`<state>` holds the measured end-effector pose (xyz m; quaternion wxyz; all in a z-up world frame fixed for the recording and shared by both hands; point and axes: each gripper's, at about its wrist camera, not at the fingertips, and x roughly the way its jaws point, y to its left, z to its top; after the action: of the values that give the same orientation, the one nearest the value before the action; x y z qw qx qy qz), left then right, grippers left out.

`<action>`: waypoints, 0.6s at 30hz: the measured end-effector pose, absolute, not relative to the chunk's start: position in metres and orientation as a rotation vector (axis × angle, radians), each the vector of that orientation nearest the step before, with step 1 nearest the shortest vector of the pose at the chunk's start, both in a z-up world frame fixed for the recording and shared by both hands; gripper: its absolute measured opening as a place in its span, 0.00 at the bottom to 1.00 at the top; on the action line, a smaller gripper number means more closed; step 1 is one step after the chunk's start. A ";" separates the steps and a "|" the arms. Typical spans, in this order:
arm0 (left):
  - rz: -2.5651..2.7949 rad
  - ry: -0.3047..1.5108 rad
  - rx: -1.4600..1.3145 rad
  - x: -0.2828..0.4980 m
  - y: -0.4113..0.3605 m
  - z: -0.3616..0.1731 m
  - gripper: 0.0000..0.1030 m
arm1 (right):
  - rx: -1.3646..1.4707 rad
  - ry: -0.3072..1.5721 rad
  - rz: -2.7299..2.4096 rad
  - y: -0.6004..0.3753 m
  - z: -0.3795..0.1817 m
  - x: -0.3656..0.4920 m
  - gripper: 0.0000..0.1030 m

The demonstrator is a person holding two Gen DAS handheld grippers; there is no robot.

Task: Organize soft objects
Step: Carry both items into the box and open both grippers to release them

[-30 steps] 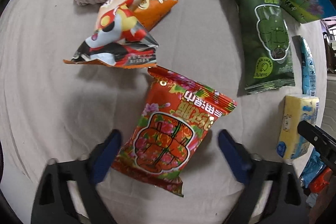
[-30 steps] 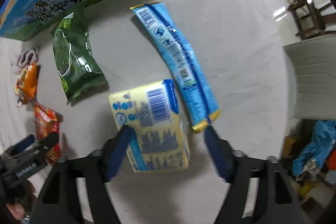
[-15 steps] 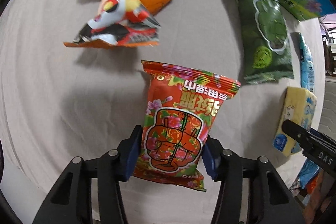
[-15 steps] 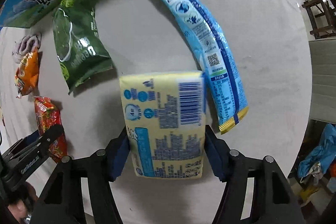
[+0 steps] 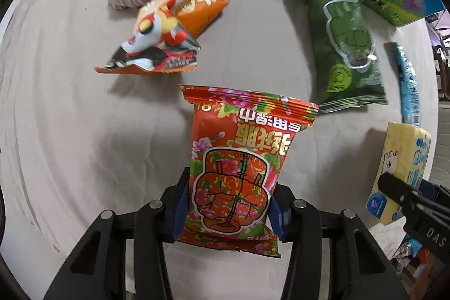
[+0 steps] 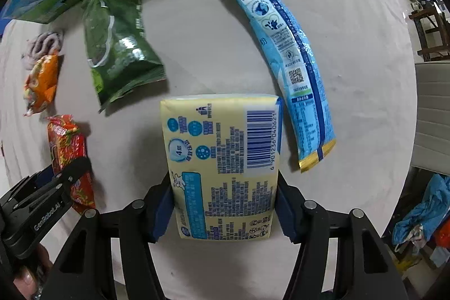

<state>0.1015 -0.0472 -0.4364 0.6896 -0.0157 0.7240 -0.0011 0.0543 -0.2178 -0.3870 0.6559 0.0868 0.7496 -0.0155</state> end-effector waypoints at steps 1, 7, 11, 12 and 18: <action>-0.002 1.607 -0.034 0.094 -0.048 -0.429 0.43 | 0.204 1.693 -0.027 -0.217 -0.381 0.052 0.63; -0.025 1.534 -0.064 0.078 -0.053 -0.384 0.43 | 0.229 1.628 0.028 -0.213 -0.338 0.045 0.63; -0.053 1.476 -0.099 0.072 -0.063 -0.351 0.43 | 0.250 1.571 0.064 -0.218 -0.301 0.049 0.63; -0.062 1.461 -0.110 0.072 -0.063 -0.340 0.43 | 0.252 1.552 0.074 -0.219 -0.290 0.049 0.63; -0.147 1.358 -0.175 0.100 -0.069 -0.247 0.43 | 0.281 1.441 0.136 -0.237 -0.219 0.064 0.63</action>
<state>0.0998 -0.0691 -0.2473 0.7722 -0.0809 0.6265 -0.0681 0.0640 -0.2373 -0.2187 0.7403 0.1280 0.6571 0.0618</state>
